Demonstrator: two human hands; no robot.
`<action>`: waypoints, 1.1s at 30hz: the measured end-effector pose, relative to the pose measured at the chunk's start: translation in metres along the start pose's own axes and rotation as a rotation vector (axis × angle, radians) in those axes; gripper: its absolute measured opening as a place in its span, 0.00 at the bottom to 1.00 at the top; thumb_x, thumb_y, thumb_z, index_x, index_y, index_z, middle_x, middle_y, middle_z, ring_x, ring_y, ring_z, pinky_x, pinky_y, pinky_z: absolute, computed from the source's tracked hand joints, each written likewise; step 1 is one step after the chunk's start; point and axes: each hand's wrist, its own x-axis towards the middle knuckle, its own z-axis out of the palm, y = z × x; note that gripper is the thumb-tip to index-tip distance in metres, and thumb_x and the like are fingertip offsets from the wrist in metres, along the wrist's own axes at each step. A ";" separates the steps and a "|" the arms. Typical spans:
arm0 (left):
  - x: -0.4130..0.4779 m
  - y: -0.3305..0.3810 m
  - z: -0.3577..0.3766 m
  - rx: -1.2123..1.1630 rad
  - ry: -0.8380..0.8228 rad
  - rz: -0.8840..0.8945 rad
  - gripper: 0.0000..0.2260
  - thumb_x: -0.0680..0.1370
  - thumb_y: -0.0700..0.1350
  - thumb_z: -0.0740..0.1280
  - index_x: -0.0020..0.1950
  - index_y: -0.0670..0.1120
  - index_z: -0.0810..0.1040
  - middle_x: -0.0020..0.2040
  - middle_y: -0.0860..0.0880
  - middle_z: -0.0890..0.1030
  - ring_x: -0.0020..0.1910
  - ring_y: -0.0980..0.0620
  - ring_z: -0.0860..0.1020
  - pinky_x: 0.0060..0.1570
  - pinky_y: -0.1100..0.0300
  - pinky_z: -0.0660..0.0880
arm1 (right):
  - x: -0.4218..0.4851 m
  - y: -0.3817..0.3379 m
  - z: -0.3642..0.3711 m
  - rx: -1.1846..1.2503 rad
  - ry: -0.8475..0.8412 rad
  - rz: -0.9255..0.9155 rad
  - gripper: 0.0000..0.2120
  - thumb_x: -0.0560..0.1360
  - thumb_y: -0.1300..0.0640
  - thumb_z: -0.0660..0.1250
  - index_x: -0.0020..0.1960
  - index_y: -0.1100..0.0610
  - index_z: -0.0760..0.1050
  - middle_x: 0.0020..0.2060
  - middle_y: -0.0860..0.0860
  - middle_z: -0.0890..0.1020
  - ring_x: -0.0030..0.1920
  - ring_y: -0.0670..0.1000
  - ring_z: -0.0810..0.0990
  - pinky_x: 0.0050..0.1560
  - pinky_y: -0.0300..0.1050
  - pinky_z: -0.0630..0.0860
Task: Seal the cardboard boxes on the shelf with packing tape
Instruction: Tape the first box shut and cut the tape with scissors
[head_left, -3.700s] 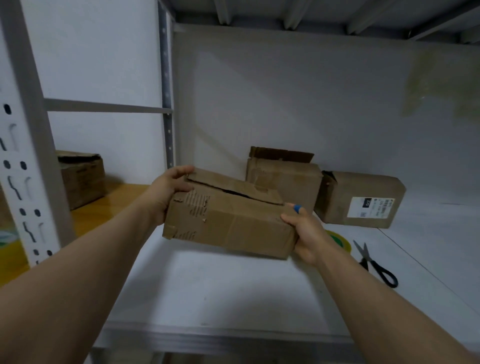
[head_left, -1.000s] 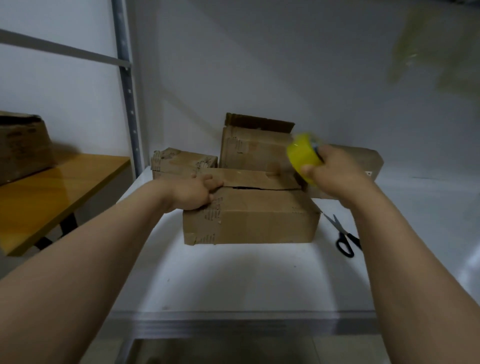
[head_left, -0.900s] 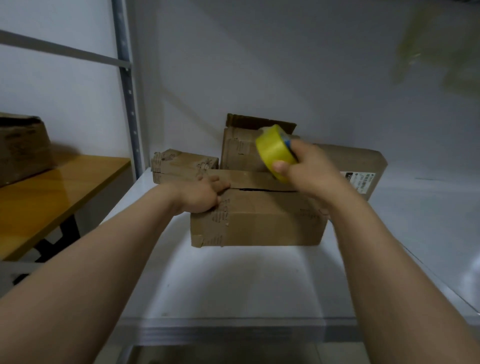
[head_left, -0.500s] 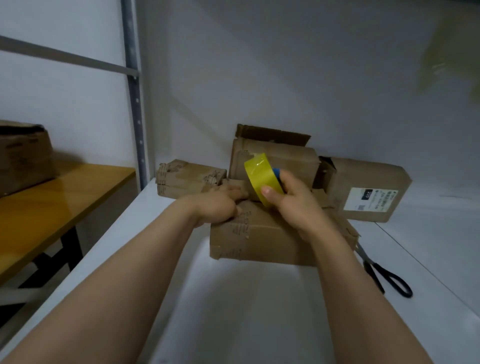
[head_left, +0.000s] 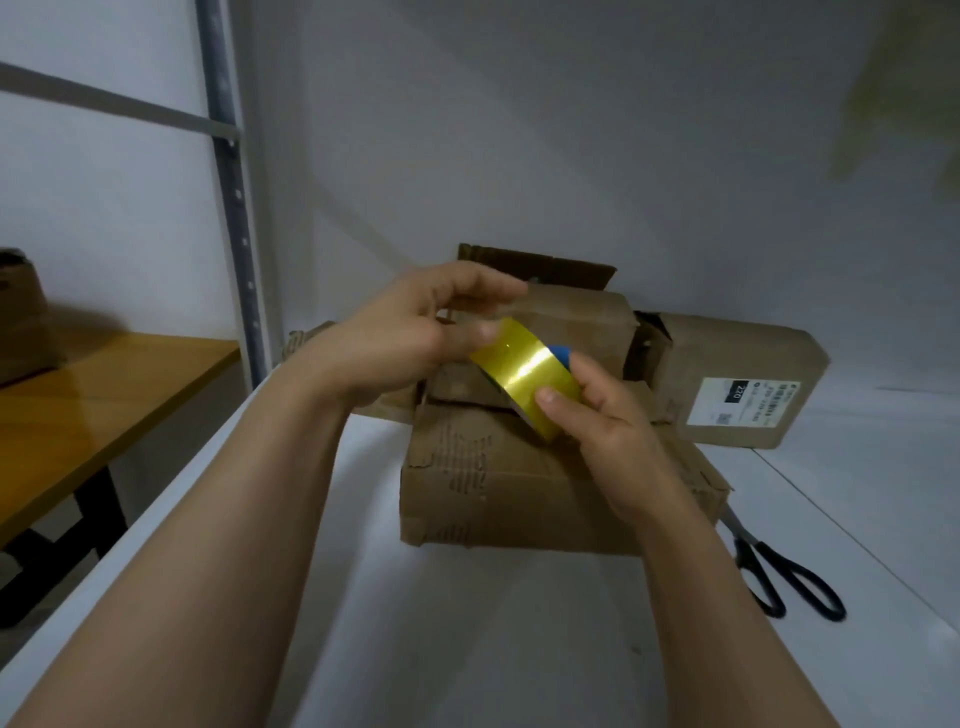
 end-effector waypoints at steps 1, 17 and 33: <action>0.001 0.001 0.001 0.035 0.007 0.000 0.14 0.80 0.38 0.68 0.64 0.52 0.80 0.60 0.56 0.81 0.62 0.60 0.78 0.60 0.60 0.77 | -0.001 0.000 -0.001 0.029 -0.002 -0.017 0.14 0.75 0.50 0.67 0.56 0.57 0.78 0.44 0.62 0.78 0.45 0.56 0.78 0.49 0.55 0.74; 0.010 -0.015 0.008 0.089 0.190 0.061 0.02 0.79 0.38 0.70 0.49 0.41 0.82 0.48 0.45 0.85 0.49 0.48 0.82 0.51 0.56 0.80 | -0.009 -0.005 -0.002 -0.021 0.012 -0.062 0.14 0.75 0.50 0.69 0.60 0.49 0.78 0.48 0.57 0.81 0.48 0.58 0.81 0.47 0.54 0.77; 0.009 0.008 0.009 0.312 0.492 0.204 0.05 0.81 0.42 0.61 0.49 0.41 0.74 0.44 0.44 0.79 0.43 0.46 0.76 0.44 0.48 0.74 | -0.011 -0.011 0.002 -0.561 0.340 -0.216 0.25 0.71 0.62 0.73 0.62 0.49 0.67 0.48 0.39 0.68 0.51 0.48 0.72 0.46 0.40 0.68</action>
